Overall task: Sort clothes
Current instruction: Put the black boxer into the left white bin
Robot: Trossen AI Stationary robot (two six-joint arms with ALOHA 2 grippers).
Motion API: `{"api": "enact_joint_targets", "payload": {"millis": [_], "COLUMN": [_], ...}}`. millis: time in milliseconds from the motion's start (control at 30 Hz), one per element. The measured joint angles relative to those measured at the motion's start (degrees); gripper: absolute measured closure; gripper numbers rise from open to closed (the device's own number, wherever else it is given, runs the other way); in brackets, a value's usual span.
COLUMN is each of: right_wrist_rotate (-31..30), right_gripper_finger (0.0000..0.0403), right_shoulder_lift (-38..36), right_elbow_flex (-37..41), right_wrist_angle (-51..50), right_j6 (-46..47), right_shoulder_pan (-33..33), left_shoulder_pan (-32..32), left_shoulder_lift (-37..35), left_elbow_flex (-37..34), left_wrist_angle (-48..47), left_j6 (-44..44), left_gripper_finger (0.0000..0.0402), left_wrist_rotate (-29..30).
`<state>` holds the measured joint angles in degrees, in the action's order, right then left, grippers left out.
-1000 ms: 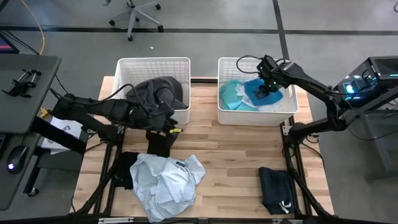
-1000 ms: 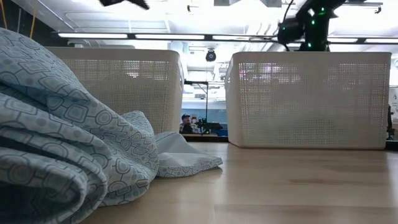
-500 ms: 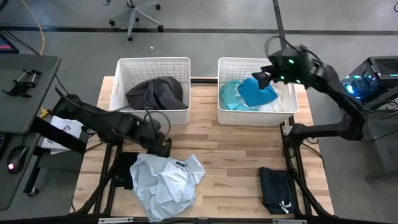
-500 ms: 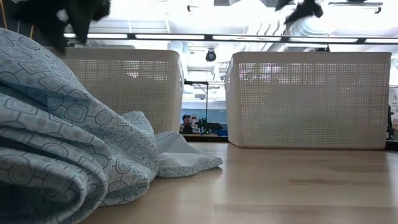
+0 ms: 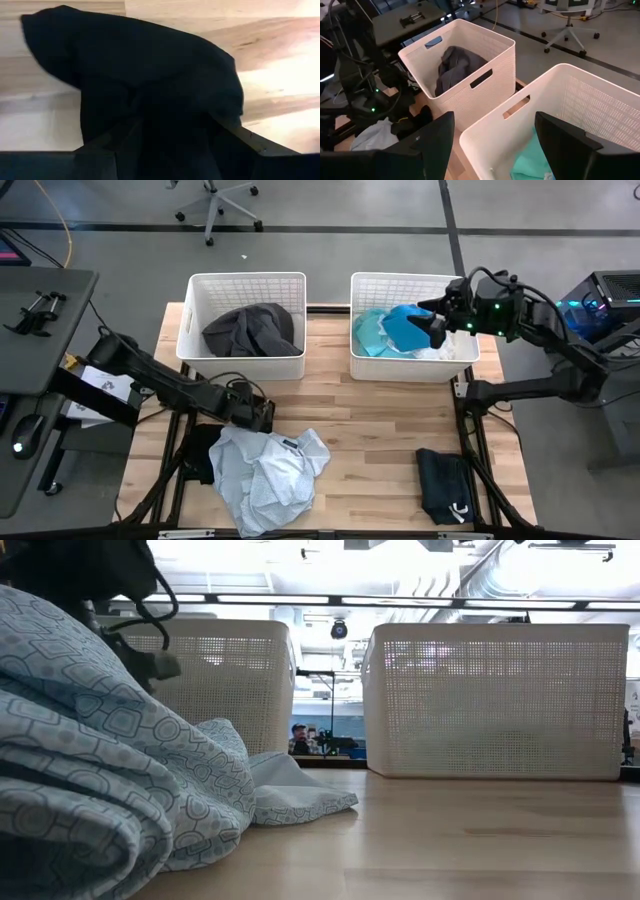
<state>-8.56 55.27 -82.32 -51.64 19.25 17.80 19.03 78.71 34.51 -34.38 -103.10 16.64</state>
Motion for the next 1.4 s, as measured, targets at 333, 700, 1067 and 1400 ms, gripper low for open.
{"api": "enact_joint_targets", "payload": {"millis": [333,700,1067,1400], "right_wrist_rotate": [0.04,0.02,-0.02,0.14], "right_gripper_finger": [0.0140,0.0140,0.0140,0.0140], "right_shoulder_lift": [0.26,0.26,0.26,0.26], "right_elbow_flex": [0.00,0.00,0.00,0.00], "right_wrist_angle": [0.05,0.57,3.93,3.54], "right_j6": [1.30,1.30,1.50,5.08], "right_shoulder_pan": [0.02,0.02,0.02,0.03], "left_shoulder_pan": [-0.36,-1.50,-3.73,-22.13], "left_shoulder_lift": [6.75,2.65,-3.01,-4.84], "left_elbow_flex": [2.03,19.83,45.67,58.46], "left_wrist_angle": [-2.80,-13.82,-1.07,-2.07], "left_j6": [11.61,33.98,69.39,94.86], "left_gripper_finger": [0.0338,0.0398,0.0400,0.0401], "left_wrist_rotate": [-0.57,3.54,24.63,30.39]}}
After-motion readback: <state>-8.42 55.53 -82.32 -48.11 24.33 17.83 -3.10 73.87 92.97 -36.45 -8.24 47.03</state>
